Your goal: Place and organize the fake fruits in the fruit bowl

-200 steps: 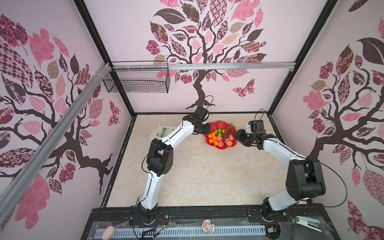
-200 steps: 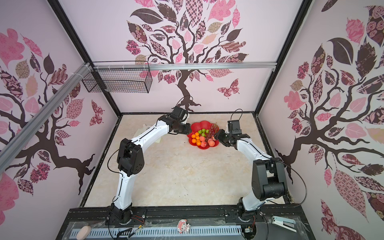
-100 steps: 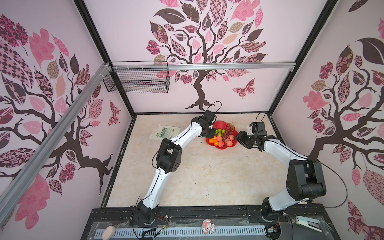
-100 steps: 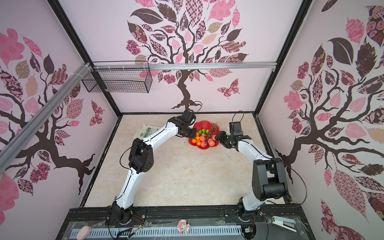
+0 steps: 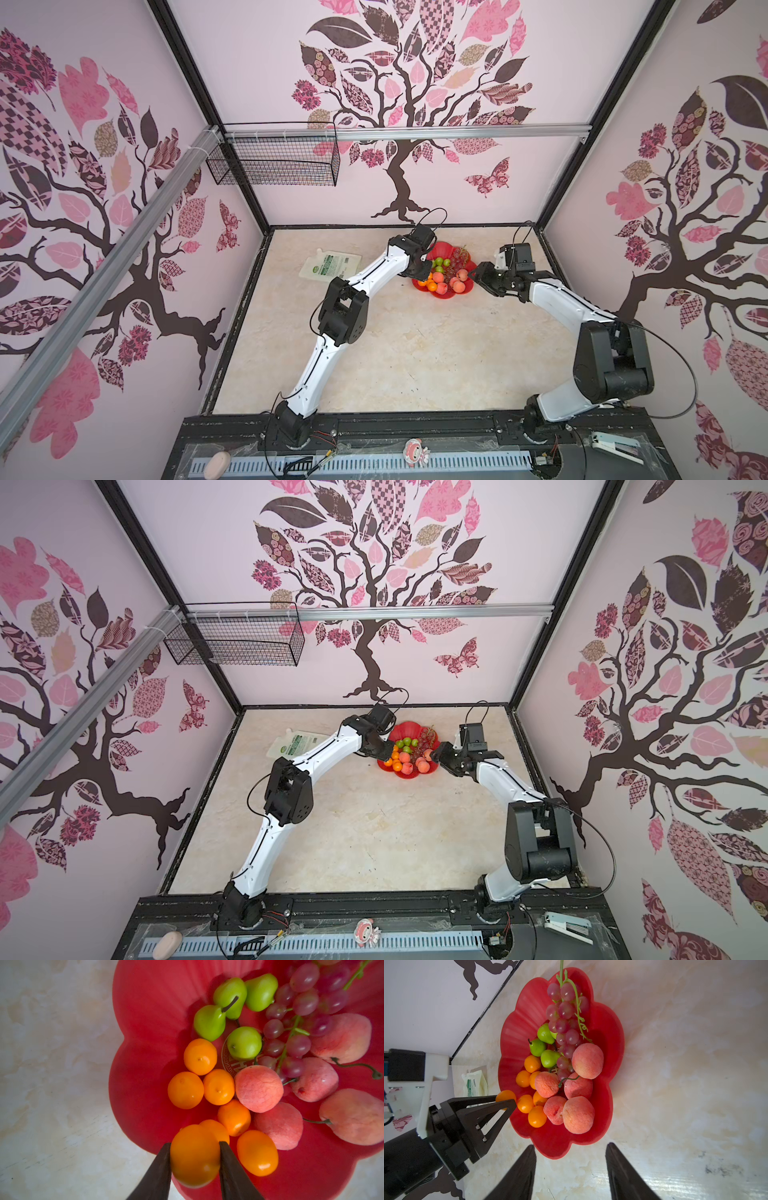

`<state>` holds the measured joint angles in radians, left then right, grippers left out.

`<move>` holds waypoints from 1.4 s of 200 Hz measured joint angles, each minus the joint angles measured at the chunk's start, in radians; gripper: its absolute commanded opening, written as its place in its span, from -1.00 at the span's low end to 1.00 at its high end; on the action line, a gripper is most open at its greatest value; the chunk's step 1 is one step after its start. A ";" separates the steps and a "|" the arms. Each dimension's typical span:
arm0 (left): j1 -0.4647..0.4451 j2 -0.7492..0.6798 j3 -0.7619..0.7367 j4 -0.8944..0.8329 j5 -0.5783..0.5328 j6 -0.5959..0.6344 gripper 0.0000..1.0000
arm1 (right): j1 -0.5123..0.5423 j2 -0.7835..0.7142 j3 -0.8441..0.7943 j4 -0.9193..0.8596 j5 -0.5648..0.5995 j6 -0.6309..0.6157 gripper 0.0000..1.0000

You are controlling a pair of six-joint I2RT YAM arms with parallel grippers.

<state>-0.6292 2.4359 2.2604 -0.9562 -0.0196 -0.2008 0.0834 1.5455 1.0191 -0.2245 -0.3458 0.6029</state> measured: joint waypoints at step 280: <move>0.149 -0.906 -1.031 0.538 0.114 -0.255 0.55 | 0.014 0.112 0.252 -0.145 0.367 -0.079 -0.02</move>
<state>-0.4805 1.5295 1.2293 -0.4183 0.0944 -0.4561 0.0975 1.6573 1.2713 -0.3691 0.0208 0.5236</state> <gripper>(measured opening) 0.772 0.504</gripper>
